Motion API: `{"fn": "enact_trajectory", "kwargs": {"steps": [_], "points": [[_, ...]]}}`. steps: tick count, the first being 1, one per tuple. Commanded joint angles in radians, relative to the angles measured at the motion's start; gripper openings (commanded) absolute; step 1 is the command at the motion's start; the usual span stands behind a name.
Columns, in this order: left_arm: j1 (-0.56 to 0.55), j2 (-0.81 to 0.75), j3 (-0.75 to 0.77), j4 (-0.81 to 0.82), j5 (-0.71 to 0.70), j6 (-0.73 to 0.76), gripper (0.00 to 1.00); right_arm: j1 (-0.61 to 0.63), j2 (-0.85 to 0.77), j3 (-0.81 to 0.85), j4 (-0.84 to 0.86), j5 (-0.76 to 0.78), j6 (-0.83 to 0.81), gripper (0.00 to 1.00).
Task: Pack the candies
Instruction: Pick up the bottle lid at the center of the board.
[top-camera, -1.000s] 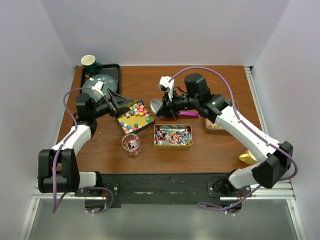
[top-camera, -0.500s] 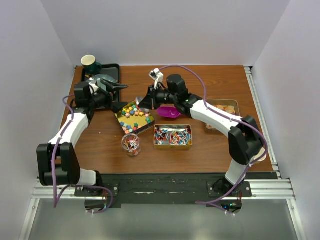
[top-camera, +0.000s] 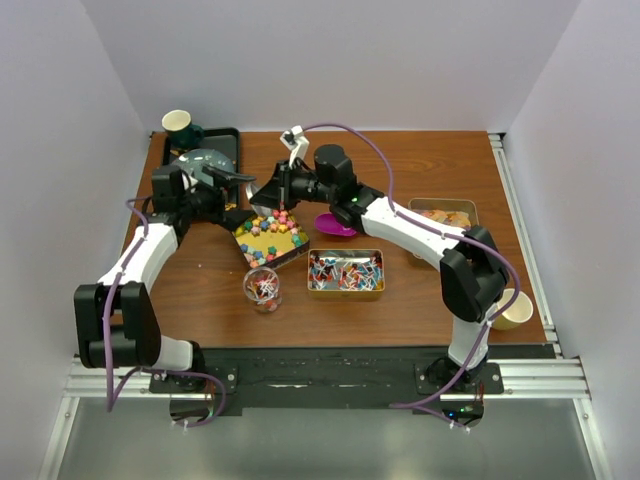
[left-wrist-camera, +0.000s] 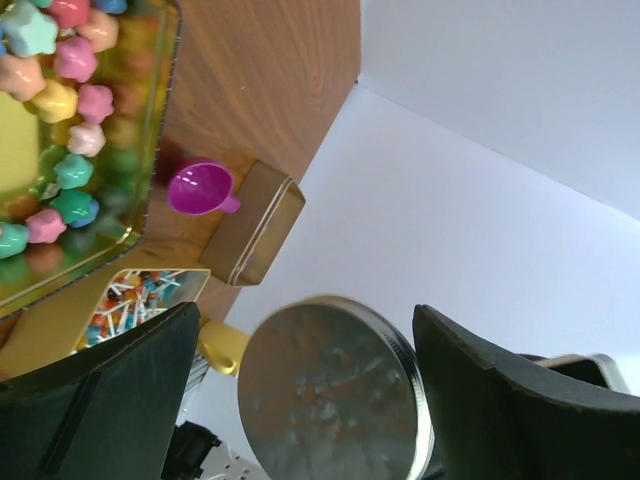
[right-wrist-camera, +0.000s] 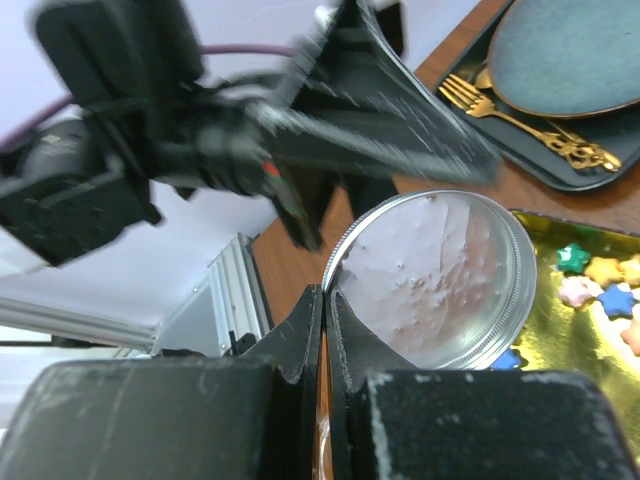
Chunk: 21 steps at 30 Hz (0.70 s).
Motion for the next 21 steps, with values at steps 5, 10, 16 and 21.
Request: {"fn": "enact_trajectory", "kwargs": {"steps": [5, 10, 16, 21], "points": [[-0.002, -0.032, -0.125, 0.236, 0.135, 0.116, 0.76, 0.025, -0.019, 0.039, -0.046, 0.058, -0.065, 0.0], [-0.005, -0.024, -0.162, 0.244, 0.197, 0.016, 0.89, 0.034, -0.031, 0.02, -0.026, 0.047, -0.065, 0.0], [-0.004, 0.009, -0.159, 0.363, 0.301, -0.125, 1.0, 0.034, -0.018, 0.017, 0.037, -0.019, -0.098, 0.0], [-0.005, 0.045, -0.142, 0.394, 0.369, -0.196, 1.0, 0.028, 0.004, 0.017, 0.11, -0.091, -0.101, 0.0]]}}
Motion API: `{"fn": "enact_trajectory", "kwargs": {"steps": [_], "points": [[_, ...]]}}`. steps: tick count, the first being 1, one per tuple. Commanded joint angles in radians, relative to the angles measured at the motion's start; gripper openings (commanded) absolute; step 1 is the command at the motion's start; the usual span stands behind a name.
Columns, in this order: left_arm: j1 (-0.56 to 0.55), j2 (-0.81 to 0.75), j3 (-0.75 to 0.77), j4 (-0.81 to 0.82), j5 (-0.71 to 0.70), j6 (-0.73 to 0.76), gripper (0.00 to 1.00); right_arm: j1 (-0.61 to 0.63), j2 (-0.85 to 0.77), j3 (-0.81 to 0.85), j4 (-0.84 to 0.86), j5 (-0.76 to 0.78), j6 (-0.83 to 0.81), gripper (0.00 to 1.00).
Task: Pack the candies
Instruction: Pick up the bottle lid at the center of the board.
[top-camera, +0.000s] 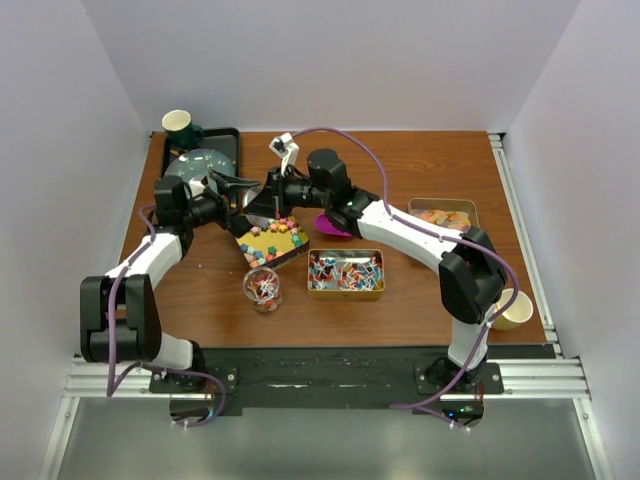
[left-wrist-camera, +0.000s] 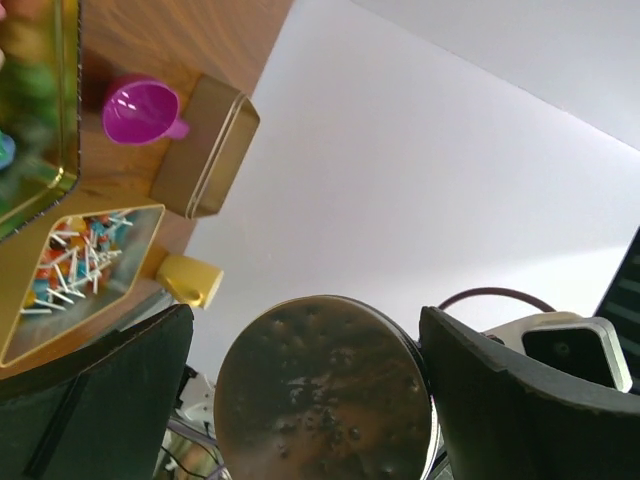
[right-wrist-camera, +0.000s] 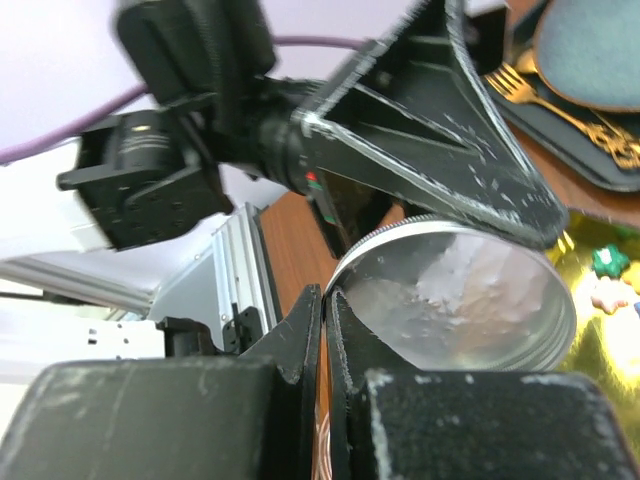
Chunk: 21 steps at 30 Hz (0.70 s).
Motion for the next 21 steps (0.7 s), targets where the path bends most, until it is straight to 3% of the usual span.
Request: {"fn": "enact_trajectory", "kwargs": {"steps": [1, 5, 21], "points": [[-0.007, 0.021, 0.016, 0.062, 0.148, -0.069, 1.0, -0.01, 0.007, 0.014, 0.156, -0.064, -0.046, 0.0], [-0.007, 0.043, 0.018, 0.042, 0.203, -0.071, 1.0, -0.01, 0.022, 0.038, 0.178, -0.089, -0.082, 0.0], [0.007, 0.003, -0.011, -0.033, 0.173, -0.031, 0.89, 0.008, 0.017, 0.022, 0.135, -0.07, -0.165, 0.0]]}}
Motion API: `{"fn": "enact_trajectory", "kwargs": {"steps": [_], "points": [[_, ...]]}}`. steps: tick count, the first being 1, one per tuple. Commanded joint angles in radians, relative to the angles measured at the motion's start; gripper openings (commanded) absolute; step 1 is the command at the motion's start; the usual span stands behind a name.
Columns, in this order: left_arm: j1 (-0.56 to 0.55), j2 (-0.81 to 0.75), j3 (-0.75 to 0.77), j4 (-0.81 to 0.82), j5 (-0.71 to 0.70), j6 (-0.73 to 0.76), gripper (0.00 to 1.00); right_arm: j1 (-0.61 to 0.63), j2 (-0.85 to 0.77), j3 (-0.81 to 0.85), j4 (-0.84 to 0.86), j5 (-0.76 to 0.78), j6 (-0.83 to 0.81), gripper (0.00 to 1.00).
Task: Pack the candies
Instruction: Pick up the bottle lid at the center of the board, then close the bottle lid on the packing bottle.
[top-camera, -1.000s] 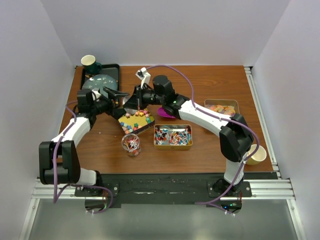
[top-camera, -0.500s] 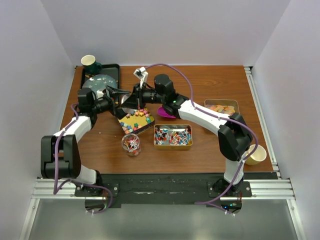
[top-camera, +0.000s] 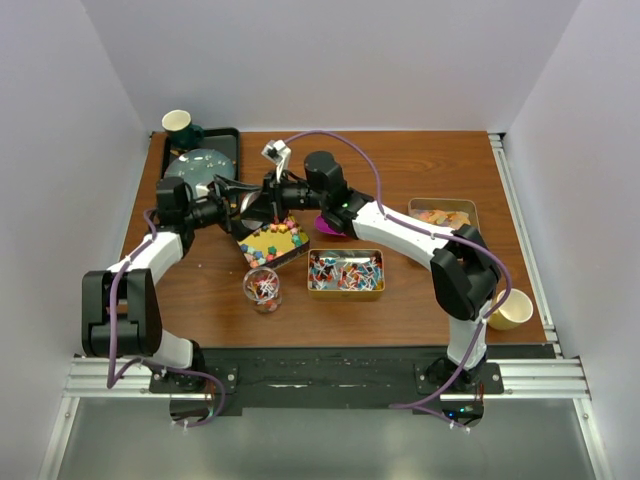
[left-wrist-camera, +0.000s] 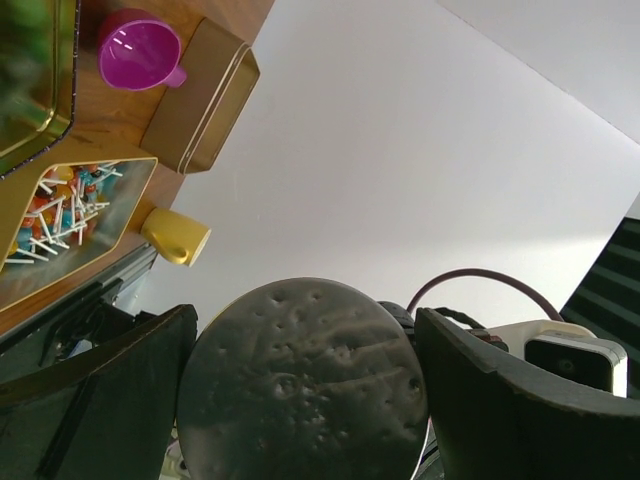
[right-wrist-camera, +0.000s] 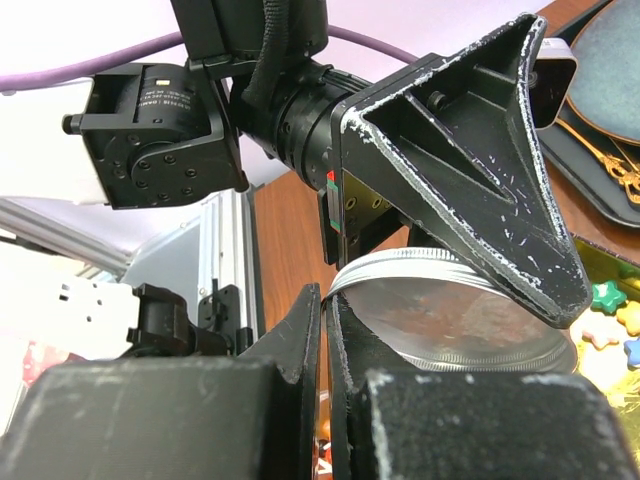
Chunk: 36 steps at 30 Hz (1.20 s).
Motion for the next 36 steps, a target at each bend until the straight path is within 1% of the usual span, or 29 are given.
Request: {"fn": "enact_trajectory", "kwargs": {"steps": [1, 6, 7, 9, 12, 13, 14, 15, 16, 18, 19, 20, 21, 22, 23, 24, 25, 26, 27, 28, 29, 30, 32, 33, 35, 36], "points": [[0.005, -0.037, -0.011, -0.038, 0.053, 0.04, 0.88, 0.007, -0.023, 0.019, 0.064, 0.026, -0.054, 0.0], [0.015, -0.052, 0.004, -0.074, 0.04, 0.068, 0.82, 0.011, -0.025, 0.003, 0.052, 0.032, -0.059, 0.0], [0.019, -0.054, 0.004, -0.092, 0.035, 0.089, 0.78, 0.011, -0.028, 0.0, 0.049, 0.033, -0.059, 0.0], [0.026, -0.06, 0.009, -0.114, 0.013, 0.112, 0.75, 0.014, -0.031, -0.007, 0.049, 0.033, -0.056, 0.0], [0.034, -0.071, 0.019, -0.138, -0.022, 0.169, 0.69, 0.014, -0.046, -0.027, 0.043, 0.035, -0.054, 0.29], [0.035, -0.074, 0.024, -0.14, -0.029, 0.209, 0.66, 0.013, -0.055, -0.038, 0.03, 0.013, -0.065, 0.49], [0.037, -0.078, 0.025, -0.14, -0.04, 0.227, 0.65, 0.01, -0.066, -0.041, 0.02, 0.0, -0.077, 0.64], [0.04, -0.081, 0.032, -0.143, -0.048, 0.255, 0.65, 0.007, -0.075, -0.044, -0.026, -0.017, -0.112, 0.86], [0.043, -0.083, 0.035, -0.143, -0.056, 0.311, 0.64, 0.001, -0.103, -0.044, -0.06, -0.033, -0.135, 0.99], [0.048, -0.068, 0.036, -0.126, -0.033, 0.35, 0.62, -0.006, -0.135, -0.047, -0.159, -0.034, -0.198, 0.99], [0.049, -0.06, 0.039, -0.132, -0.016, 0.394, 0.62, -0.015, -0.172, -0.063, -0.178, -0.039, -0.213, 0.99], [0.052, -0.051, 0.047, -0.146, -0.013, 0.419, 0.6, -0.019, -0.186, -0.066, -0.203, -0.054, -0.229, 0.99], [0.057, -0.046, 0.053, -0.156, -0.013, 0.442, 0.57, -0.022, -0.196, -0.061, -0.283, -0.054, -0.256, 0.99], [0.058, -0.042, 0.067, -0.195, -0.013, 0.523, 0.55, -0.032, -0.204, -0.041, -0.33, -0.06, -0.27, 0.99], [0.058, -0.031, 0.126, -0.262, -0.022, 0.592, 0.54, -0.038, -0.207, -0.034, -0.374, -0.071, -0.284, 0.99], [0.058, -0.025, 0.169, -0.337, -0.037, 0.772, 0.53, -0.041, -0.21, -0.023, -0.446, -0.071, -0.319, 0.99], [0.058, -0.014, 0.215, -0.488, -0.089, 0.874, 0.53, -0.05, -0.221, -0.026, -0.474, -0.067, -0.332, 0.99], [0.054, -0.017, 0.307, -0.561, -0.126, 0.972, 0.53, -0.056, -0.227, -0.032, -0.486, -0.057, -0.339, 0.99], [0.054, -0.023, 0.338, -0.65, -0.163, 1.139, 0.53, -0.062, -0.238, -0.055, -0.484, -0.041, -0.342, 0.99], [0.052, -0.049, 0.361, -0.678, -0.228, 1.213, 0.53, -0.065, -0.245, -0.066, -0.482, -0.031, -0.346, 0.99], [0.052, -0.066, 0.375, -0.693, -0.249, 1.278, 0.53, -0.065, -0.261, -0.076, -0.48, -0.019, -0.358, 0.99], [0.052, -0.086, 0.375, -0.721, -0.263, 1.404, 0.53, -0.067, -0.267, -0.095, -0.482, -0.001, -0.367, 0.99], [0.051, -0.149, 0.34, -0.736, -0.293, 1.519, 0.53, -0.068, -0.285, -0.113, -0.487, 0.006, -0.393, 0.99], [0.049, -0.173, 0.32, -0.736, -0.31, 1.601, 0.53, -0.067, -0.288, -0.125, -0.493, 0.01, -0.399, 0.99], [0.037, -0.242, 0.263, -0.736, -0.322, 1.665, 0.52, -0.068, -0.301, -0.133, -0.511, 0.015, -0.427, 0.99], [0.025, -0.265, 0.245, -0.727, -0.373, 1.677, 0.52, -0.068, -0.304, -0.139, -0.514, 0.021, -0.434, 0.99]]}}
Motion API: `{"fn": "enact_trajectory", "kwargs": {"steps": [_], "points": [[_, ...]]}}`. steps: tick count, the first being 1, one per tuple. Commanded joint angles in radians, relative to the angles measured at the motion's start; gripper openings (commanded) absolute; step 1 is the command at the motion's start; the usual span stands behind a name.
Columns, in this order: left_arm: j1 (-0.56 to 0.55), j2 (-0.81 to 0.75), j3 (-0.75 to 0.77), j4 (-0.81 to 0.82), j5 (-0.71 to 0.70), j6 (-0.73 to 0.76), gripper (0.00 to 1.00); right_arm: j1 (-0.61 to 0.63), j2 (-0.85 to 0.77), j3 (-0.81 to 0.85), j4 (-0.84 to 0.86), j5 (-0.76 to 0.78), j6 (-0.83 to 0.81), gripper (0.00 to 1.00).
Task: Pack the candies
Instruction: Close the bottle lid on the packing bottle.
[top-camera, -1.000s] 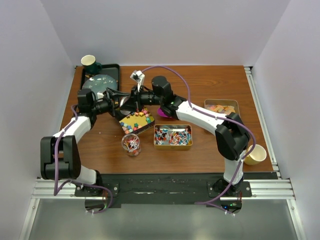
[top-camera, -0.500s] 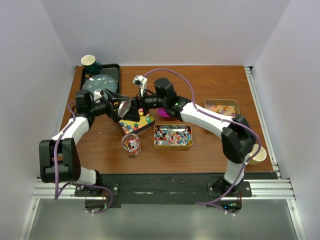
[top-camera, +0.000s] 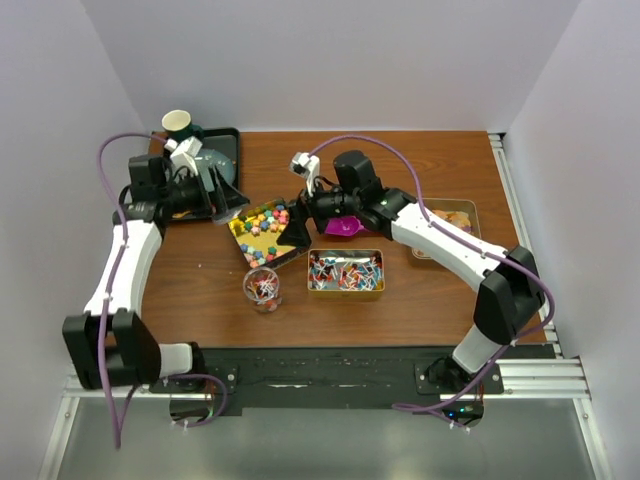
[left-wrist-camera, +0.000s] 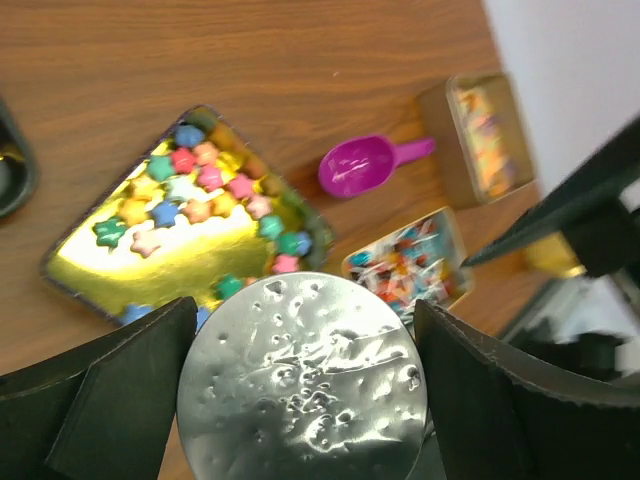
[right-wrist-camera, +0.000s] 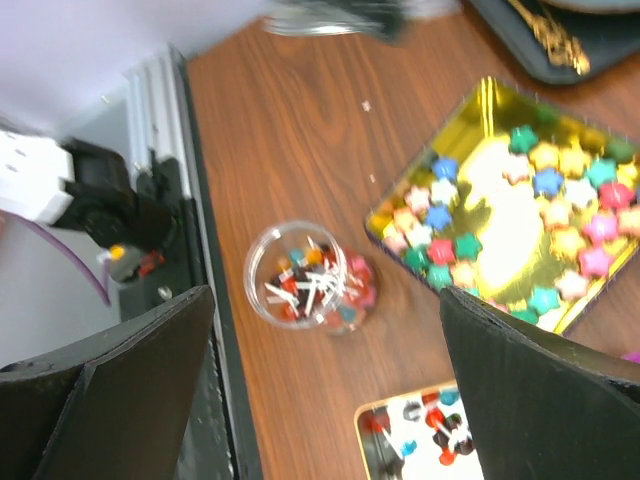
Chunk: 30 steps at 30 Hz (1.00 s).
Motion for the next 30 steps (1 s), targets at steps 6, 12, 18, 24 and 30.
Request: {"fn": "enact_trajectory", "kwargs": {"steps": [6, 12, 18, 24, 30], "points": [[-0.229, -0.364, -0.293, 0.087, -0.387, 0.146, 0.51, 0.001, -0.089, -0.055, -0.075, 0.065, -0.161, 0.99], [-0.365, -0.472, -0.41, 0.073, -0.57, 0.003, 0.5, -0.019, -0.167, -0.133, -0.107, 0.162, -0.201, 0.99], [-0.485, -0.501, -0.529, 0.02, -0.667, -0.173, 0.52, -0.105, -0.251, -0.182, -0.106, 0.225, -0.207, 0.99], [-0.527, -0.481, -0.562, 0.066, -0.762, -0.169, 0.56, -0.142, -0.333, -0.245, -0.069, 0.223, -0.216, 0.99], [-0.588, -0.46, -0.57, 0.093, -0.766, -0.163, 0.58, -0.15, -0.399, -0.326, -0.04, 0.207, -0.202, 0.99]]}}
